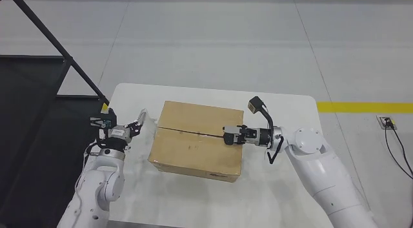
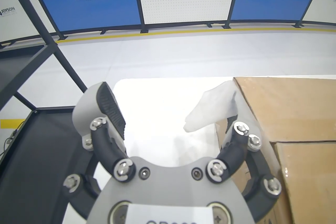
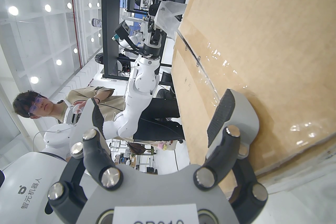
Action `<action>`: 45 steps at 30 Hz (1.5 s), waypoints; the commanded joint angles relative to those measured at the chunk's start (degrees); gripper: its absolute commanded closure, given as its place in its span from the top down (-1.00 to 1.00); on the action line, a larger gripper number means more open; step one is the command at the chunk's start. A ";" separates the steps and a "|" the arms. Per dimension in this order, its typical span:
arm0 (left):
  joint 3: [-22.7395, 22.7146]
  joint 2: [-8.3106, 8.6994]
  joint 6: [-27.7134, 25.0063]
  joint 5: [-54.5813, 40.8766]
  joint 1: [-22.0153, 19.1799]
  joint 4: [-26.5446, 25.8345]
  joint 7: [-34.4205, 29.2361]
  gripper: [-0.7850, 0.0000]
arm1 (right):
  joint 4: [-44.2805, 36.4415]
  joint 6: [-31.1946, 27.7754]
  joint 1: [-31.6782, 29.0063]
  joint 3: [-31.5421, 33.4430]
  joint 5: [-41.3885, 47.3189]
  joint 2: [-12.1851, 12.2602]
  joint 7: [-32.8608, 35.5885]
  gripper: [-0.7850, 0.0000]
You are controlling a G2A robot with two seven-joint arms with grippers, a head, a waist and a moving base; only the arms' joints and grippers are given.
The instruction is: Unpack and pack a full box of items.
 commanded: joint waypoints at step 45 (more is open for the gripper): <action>9.54 -2.23 -1.64 17.06 1.85 -6.57 -0.11 1.00 | 0.00 0.00 0.00 0.00 0.00 0.00 0.00 1.00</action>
